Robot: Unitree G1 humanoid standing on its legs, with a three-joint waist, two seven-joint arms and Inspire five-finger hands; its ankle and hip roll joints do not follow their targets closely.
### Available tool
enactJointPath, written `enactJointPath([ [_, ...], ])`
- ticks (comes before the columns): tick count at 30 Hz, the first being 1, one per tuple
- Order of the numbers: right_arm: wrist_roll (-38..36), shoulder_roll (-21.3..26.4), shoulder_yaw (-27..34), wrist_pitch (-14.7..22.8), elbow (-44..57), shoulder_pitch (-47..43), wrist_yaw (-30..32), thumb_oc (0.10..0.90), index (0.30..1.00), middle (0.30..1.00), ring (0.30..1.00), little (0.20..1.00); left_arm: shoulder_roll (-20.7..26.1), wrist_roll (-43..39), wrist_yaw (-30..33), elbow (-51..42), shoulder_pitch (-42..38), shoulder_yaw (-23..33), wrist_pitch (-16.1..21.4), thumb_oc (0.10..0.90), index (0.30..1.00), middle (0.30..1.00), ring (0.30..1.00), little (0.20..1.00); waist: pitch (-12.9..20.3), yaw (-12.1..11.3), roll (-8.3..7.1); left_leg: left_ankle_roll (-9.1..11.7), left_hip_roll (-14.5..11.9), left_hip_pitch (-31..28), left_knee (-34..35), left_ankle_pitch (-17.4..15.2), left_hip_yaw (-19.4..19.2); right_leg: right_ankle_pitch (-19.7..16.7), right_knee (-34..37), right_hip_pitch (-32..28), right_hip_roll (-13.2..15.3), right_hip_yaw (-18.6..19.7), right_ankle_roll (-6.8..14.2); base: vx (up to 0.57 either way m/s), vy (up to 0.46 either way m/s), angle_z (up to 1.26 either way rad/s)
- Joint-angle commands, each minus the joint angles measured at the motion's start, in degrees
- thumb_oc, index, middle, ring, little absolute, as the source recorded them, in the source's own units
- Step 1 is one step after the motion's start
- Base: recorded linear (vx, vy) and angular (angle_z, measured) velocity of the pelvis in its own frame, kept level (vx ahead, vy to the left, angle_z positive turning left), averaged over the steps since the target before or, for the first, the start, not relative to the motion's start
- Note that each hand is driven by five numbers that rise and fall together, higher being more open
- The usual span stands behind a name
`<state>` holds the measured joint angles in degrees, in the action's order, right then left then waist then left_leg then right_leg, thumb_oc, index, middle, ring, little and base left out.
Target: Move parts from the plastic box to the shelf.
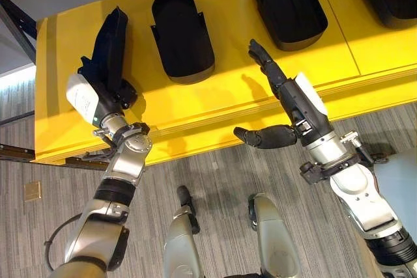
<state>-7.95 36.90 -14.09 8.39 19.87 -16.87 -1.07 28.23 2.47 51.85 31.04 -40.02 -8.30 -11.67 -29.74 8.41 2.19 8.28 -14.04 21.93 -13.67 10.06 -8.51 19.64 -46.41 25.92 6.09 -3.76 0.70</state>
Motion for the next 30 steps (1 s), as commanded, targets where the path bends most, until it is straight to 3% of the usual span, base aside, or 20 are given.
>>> enactJointPath([
  [1, -1.6, -1.9, 0.6, 4.5, 5.3, -6.5, -0.3, 0.9, 1.0, 1.0, 1.0, 1.0, 7.2, 0.8, 2.9, 1.2, -7.4, -0.1, 2.1, 0.4, 0.3, 0.3, 0.3, 0.3, 3.5, 1.8, -2.56, -0.5, 0.1, -0.2, -3.9, -6.2, -1.6, -1.0, 2.1, -1.6, 0.3, -1.4, 1.1, 0.0, 0.0, 0.0],
  [8, -1.8, -1.5, -0.9, 3.6, 5.5, -8.0, -1.9, 0.9, 1.0, 1.0, 1.0, 1.0, 8.6, -5.4, 2.7, 11.1, -11.7, -0.8, 3.3, 0.4, 0.3, 0.3, 0.3, 0.3, 3.3, 2.8, -2.51, -0.7, 0.0, -0.2, -4.2, -6.6, -2.3, -0.9, 1.8, -1.1, 0.7, -0.9, 1.2, 0.01, 0.035, -0.04],
  [30, -2.3, -0.1, -3.1, 1.9, 6.6, -10.1, 0.2, 0.9, 1.0, 1.0, 1.0, 1.0, 11.3, -19.1, 0.5, 24.2, -14.4, 1.6, 4.7, 0.4, 0.3, 0.3, 0.3, 0.3, 2.7, 3.5, -4.02, -1.2, 0.5, 0.3, -5.8, -7.7, -2.4, 0.1, 0.9, -0.9, 0.6, -1.2, 0.8, 0.0, -0.006, 0.0],
])
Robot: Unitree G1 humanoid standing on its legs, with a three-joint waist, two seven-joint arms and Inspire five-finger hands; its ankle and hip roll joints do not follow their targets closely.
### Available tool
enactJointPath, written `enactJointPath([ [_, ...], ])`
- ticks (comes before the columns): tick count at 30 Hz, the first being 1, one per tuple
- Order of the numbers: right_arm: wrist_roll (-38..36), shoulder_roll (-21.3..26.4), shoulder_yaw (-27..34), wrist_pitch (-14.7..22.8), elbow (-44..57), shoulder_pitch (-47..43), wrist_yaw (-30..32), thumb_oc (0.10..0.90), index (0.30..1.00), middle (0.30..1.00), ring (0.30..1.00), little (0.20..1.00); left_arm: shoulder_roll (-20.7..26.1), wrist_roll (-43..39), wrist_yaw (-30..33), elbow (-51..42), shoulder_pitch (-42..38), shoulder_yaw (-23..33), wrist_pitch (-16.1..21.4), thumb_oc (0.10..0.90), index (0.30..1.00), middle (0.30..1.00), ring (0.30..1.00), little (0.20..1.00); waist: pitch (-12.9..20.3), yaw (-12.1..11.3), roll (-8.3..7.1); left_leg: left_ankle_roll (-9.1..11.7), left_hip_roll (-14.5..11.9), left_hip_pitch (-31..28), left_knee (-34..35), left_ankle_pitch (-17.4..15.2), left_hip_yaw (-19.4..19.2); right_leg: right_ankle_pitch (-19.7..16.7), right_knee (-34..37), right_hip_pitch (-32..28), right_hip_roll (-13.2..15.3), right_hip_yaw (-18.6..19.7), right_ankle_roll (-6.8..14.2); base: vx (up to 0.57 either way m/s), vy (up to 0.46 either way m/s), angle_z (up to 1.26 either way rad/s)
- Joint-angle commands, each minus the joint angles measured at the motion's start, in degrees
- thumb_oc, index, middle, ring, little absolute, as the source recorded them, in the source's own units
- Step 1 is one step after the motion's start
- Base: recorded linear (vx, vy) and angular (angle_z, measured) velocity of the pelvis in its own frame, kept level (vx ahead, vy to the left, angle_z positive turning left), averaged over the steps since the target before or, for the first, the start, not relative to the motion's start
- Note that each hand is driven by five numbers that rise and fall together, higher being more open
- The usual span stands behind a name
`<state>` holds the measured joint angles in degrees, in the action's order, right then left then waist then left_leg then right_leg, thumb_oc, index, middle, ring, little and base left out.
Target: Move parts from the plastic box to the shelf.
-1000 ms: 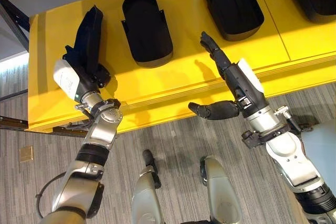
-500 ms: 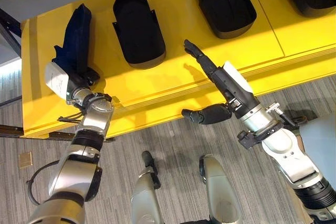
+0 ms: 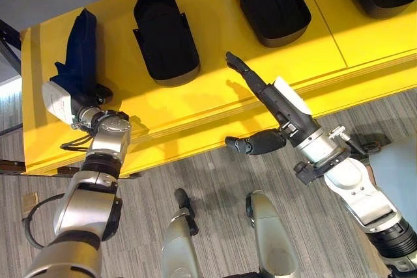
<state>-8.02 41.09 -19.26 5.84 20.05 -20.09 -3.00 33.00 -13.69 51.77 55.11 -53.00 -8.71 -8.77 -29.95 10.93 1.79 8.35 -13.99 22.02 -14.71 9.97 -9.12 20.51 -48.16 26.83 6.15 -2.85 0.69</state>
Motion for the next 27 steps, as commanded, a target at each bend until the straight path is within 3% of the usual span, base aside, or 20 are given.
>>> enactJointPath([
  [1, -2.2, -4.3, 2.0, 4.4, 6.4, -6.9, 2.1, 0.9, 1.0, 1.0, 1.0, 1.0, 6.7, -2.6, 0.6, 0.4, -1.4, 2.1, 1.9, 0.4, 0.3, 0.3, 0.3, 0.3, 2.9, 1.0, -3.6, -1.3, 0.4, 0.3, -4.8, -7.6, -1.8, -0.7, 2.6, -1.8, 0.5, -2.1, 0.8, 0.0, 0.0, 0.0],
  [22, -1.4, -3.0, 0.3, 4.8, 5.7, -8.6, 5.6, 0.9, 1.0, 1.0, 1.0, 1.0, 8.2, -2.5, 0.4, 4.2, -1.0, 1.5, 0.9, 0.4, 0.3, 0.3, 0.3, 0.3, 2.5, 0.7, -3.99, -1.7, 0.4, 0.6, -5.5, -8.3, -1.8, -0.4, 2.4, -1.8, 0.4, -2.4, 0.5, 0.0, 0.0, 0.0],
  [23, -1.4, -2.9, 0.3, 4.7, 5.7, -8.6, 5.9, 0.9, 1.0, 1.0, 1.0, 1.0, 8.3, -2.5, -0.1, 4.0, -0.8, 1.4, 1.0, 0.52, 0.467, 0.467, 0.467, 0.467, 2.4, 0.6, -4.01, -1.7, 0.3, 0.7, -5.6, -8.3, -1.7, -0.4, 2.2, -1.6, 0.4, -2.5, 0.5, 0.0, 0.0, 0.0],
  [24, -1.2, -2.9, 0.3, 4.5, 5.8, -8.6, 6.1, 0.9, 1.0, 1.0, 1.0, 1.0, 8.2, -2.0, 0.0, 3.8, -0.7, 1.3, 1.2, 0.9, 1.0, 1.0, 1.0, 1.0, 2.4, 0.6, -4.02, -1.7, 0.3, 0.7, -5.7, -8.3, -1.7, -0.4, 2.2, -1.6, 0.4, -2.5, 0.5, 0.0, 0.0, 0.0],
  [27, -1.1, -2.8, 0.4, 4.7, 5.9, -8.2, 6.4, 0.9, 1.0, 1.0, 1.0, 1.0, 8.4, -1.3, -0.4, 3.1, -1.0, 0.8, 1.7, 0.9, 1.0, 1.0, 1.0, 1.0, 2.3, 0.7, -4.11, -1.8, 0.3, 0.6, -5.6, -8.4, -1.9, -0.4, 2.3, -1.7, 0.3, -2.5, 0.4, 0.0, 0.0, 0.0],
])
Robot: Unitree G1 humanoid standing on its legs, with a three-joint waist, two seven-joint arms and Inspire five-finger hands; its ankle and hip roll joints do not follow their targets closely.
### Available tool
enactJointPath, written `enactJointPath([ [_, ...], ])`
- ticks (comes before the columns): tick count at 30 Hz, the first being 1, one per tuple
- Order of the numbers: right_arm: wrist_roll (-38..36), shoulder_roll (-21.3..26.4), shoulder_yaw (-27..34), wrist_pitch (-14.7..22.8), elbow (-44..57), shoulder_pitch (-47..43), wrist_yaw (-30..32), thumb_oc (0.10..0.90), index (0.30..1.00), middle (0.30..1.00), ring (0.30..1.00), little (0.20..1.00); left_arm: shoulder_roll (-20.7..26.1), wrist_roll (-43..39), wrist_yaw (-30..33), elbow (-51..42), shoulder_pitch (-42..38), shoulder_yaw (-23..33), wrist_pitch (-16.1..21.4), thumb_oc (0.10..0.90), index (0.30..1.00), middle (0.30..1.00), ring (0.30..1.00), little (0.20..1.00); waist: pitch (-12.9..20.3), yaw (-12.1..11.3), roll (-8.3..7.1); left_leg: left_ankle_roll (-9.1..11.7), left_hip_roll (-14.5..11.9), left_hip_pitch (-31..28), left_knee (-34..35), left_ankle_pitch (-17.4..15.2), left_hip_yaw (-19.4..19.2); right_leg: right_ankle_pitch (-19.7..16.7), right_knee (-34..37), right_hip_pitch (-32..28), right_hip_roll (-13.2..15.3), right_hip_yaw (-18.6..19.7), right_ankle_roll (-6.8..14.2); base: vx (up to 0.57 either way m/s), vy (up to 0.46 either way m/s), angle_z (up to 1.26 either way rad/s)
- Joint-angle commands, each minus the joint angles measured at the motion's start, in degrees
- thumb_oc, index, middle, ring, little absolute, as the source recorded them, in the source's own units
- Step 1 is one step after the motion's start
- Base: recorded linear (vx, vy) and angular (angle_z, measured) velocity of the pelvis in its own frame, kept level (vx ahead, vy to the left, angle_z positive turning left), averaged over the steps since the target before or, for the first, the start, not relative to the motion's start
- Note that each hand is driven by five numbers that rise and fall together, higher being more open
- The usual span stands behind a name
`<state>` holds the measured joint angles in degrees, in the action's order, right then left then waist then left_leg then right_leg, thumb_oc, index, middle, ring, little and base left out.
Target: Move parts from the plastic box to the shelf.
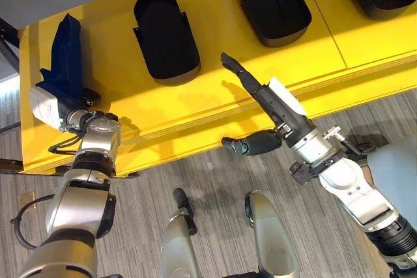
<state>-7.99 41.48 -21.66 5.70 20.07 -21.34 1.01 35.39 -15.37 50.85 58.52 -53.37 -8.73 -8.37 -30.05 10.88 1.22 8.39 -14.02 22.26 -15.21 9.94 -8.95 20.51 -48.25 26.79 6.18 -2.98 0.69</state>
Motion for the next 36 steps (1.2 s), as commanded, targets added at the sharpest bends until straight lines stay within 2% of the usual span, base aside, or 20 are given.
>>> enactJointPath([
  [1, -1.0, -3.2, 2.9, 5.2, 5.7, -6.6, 2.3, 0.9, 1.0, 1.0, 1.0, 1.0, 5.9, -0.4, -0.2, -0.7, -0.6, 0.9, 1.0, 0.9, 1.0, 1.0, 1.0, 1.0, 2.4, 0.8, -3.55, -1.9, 0.3, 0.4, -5.2, -8.4, -2.1, -0.4, 2.3, -1.6, 0.3, -2.4, 0.5, 0.0, 0.0, 0.0],
  [3, -0.8, -3.3, 3.0, 5.3, 5.8, -6.5, 2.2, 0.9, 1.0, 1.0, 1.0, 1.0, 5.8, -2.1, -1.5, -0.8, -0.5, 1.0, 2.1, 0.9, 1.0, 1.0, 1.0, 1.0, 2.4, 0.8, -3.53, -1.9, 0.3, 0.3, -5.2, -8.5, -2.1, -0.4, 2.3, -1.5, 0.2, -2.4, 0.5, 0.0, 0.0, 0.0],
  [5, -0.7, -3.4, 2.8, 5.8, 5.5, -6.6, 2.1, 0.9, 1.0, 1.0, 1.0, 1.0, 4.8, -4.8, -3.5, -1.3, -0.3, 1.0, 4.9, 0.9, 1.0, 1.0, 1.0, 1.0, 2.5, 1.0, -3.47, -1.9, 0.4, -0.2, -4.9, -8.6, -2.2, -0.4, 2.6, -1.9, 0.1, -2.3, 0.6, 0.0, 0.0, 0.0],
  [8, -0.7, -3.1, 3.0, 6.5, 5.5, -6.1, 2.2, 0.9, 1.0, 1.0, 1.0, 1.0, 2.7, -3.6, -3.0, -3.6, 1.5, 1.0, 6.6, 0.9, 1.0, 1.0, 1.0, 1.0, 2.8, 0.9, -3.5, -2.0, 0.4, -0.7, -4.5, -8.6, -2.3, -0.5, 3.3, -2.7, 0.1, -2.4, 0.6, 0.01, -0.004, 0.01],
  [11, -0.7, -3.0, 3.4, 6.6, 5.7, -5.8, 1.9, 0.9, 1.0, 1.0, 1.0, 1.0, 1.7, -5.1, -4.5, -5.3, 2.3, 1.1, 6.0, 0.9, 1.0, 1.0, 1.0, 1.0, 2.9, 0.8, -3.51, -2.0, 0.4, -1.0, -4.4, -8.6, -2.3, -0.5, 3.4, -2.9, 0.0, -2.5, 0.6, 0.02, -0.011, 0.03],
  [17, -0.2, -3.2, 3.7, 6.2, 5.6, -5.8, 1.6, 0.9, 1.0, 1.0, 1.0, 1.0, -0.6, -5.9, -5.2, -7.3, 3.2, 1.7, 7.9, 0.9, 1.0, 1.0, 1.0, 1.0, 3.0, 0.8, -3.57, -2.0, 0.4, -1.0, -4.8, -8.8, -2.2, -0.4, 3.3, -3.3, -0.1, -2.6, 0.5, 0.01, -0.008, 0.03],
  [25, 0.4, -3.3, 4.0, 6.3, 6.0, -5.0, 1.6, 0.9, 1.0, 1.0, 1.0, 1.0, -0.8, -4.5, -1.6, -10.6, 3.4, 1.9, 10.4, 0.9, 1.0, 1.0, 1.0, 1.0, 3.0, 0.7, -3.44, -2.0, 0.4, -1.5, -4.5, -8.8, -2.5, -0.4, 3.5, -3.7, -0.2, -2.5, 0.4, 0.0, 0.0, 0.0],
  [33, 0.8, -3.5, 3.7, 6.5, 5.6, -4.8, 2.3, 0.9, 1.0, 1.0, 1.0, 1.0, -1.5, -2.5, 1.1, -13.2, 4.7, 2.0, 8.9, 0.9, 1.0, 1.0, 1.0, 1.0, 3.0, 0.1, -3.42, -2.1, 0.4, -1.4, -4.6, -9.0, -2.3, -0.3, 3.6, -3.9, -0.3, -2.8, 0.3, 0.0, 0.0, 0.0],
  [36, 1.2, -3.7, 3.6, 6.3, 5.9, -4.7, 2.3, 0.9, 1.0, 1.0, 1.0, 1.0, -1.3, -2.7, 1.6, -13.1, 4.8, 2.2, 9.7, 0.9, 1.0, 1.0, 1.0, 1.0, 3.0, 0.1, -3.4, -2.1, 0.4, -1.3, -4.6, -9.0, -2.2, -0.3, 3.5, -3.7, -0.3, -2.8, 0.3, 0.0, 0.0, 0.0],
])
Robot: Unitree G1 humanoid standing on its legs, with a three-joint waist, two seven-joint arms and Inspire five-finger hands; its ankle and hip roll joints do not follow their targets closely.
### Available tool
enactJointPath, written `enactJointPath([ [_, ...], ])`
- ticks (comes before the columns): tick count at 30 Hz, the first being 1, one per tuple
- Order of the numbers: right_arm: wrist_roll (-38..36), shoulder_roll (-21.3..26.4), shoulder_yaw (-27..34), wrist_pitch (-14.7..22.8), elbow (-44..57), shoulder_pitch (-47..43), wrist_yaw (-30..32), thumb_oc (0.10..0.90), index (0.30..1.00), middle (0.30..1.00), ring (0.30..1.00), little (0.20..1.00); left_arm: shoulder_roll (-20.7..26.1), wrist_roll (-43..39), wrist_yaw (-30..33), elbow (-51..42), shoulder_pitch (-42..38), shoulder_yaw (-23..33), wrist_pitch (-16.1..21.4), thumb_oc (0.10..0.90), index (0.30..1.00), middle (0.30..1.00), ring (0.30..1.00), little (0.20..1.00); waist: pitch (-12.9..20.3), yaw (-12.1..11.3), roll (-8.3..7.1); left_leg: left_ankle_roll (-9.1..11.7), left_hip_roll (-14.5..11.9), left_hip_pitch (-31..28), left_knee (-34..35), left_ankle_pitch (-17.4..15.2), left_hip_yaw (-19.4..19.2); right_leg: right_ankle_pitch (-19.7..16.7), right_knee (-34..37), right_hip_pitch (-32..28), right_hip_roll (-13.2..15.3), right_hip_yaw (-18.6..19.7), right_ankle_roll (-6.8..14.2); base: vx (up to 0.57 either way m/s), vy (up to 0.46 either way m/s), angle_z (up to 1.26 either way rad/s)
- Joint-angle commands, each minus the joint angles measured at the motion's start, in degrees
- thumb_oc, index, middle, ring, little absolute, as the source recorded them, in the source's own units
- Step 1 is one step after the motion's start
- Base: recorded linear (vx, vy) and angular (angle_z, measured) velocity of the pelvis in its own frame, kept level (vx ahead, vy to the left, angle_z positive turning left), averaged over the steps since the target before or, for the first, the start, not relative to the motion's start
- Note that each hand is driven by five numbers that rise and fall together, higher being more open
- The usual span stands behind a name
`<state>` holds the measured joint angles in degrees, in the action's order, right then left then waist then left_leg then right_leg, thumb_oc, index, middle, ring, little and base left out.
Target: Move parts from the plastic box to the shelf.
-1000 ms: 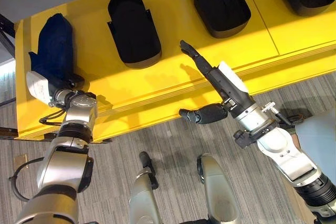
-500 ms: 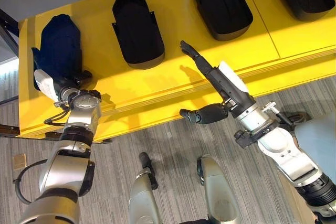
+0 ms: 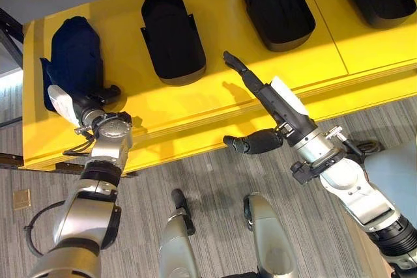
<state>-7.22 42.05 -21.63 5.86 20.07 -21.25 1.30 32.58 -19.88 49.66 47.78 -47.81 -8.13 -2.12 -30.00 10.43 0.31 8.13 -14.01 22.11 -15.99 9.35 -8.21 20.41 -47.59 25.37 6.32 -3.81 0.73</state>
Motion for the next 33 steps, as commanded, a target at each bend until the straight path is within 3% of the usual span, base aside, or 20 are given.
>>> enactJointPath([
  [1, 0.7, -4.4, 3.5, 6.2, 6.1, -4.6, 2.2, 0.9, 1.0, 1.0, 1.0, 1.0, 1.4, 1.8, 3.0, -2.8, -0.8, 1.8, 3.3, 0.9, 1.0, 1.0, 1.0, 1.0, 2.8, 0.6, -2.47, -1.9, 0.5, -1.2, -3.8, -8.4, -3.0, -0.2, 3.0, -2.3, -0.5, -1.9, 0.3, 0.0, 0.0, 0.0],
  [15, 0.6, -4.3, 3.0, 6.8, 5.6, -4.4, 2.9, 0.9, 1.0, 1.0, 1.0, 1.0, 1.9, 6.7, 6.9, -3.1, -0.2, 2.6, 4.9, 0.9, 1.0, 1.0, 1.0, 1.0, 2.8, 0.1, -2.61, -1.9, 0.6, -1.0, -4.0, -8.6, -2.9, -0.2, 3.1, -2.4, -0.6, -2.0, 0.2, 0.0, 0.0, 0.0],
  [27, 1.6, -3.0, 2.3, 7.0, 5.2, -4.7, 3.8, 0.9, 1.0, 1.0, 1.0, 1.0, 8.0, 13.5, 7.7, -0.4, -5.2, -0.4, 5.3, 0.9, 1.0, 1.0, 1.0, 1.0, 2.9, 1.0, -2.3, -1.9, 0.4, -1.2, -3.8, -8.7, -3.7, -0.3, 3.1, -2.1, -0.4, -1.5, 0.2, 0.01, 0.018, 0.0],
  [33, 1.8, -1.7, 2.6, 7.3, 4.7, -4.8, 4.0, 0.9, 1.0, 1.0, 1.0, 1.0, 10.6, 13.9, 7.9, 1.6, -8.0, -1.4, 7.6, 0.9, 1.0, 1.0, 1.0, 1.0, 3.1, 1.4, -2.25, -2.0, 0.6, -0.7, -4.2, -8.9, -4.0, -0.4, 3.1, -1.6, -0.2, -1.1, 0.2, 0.01, 0.018, -0.01],
])
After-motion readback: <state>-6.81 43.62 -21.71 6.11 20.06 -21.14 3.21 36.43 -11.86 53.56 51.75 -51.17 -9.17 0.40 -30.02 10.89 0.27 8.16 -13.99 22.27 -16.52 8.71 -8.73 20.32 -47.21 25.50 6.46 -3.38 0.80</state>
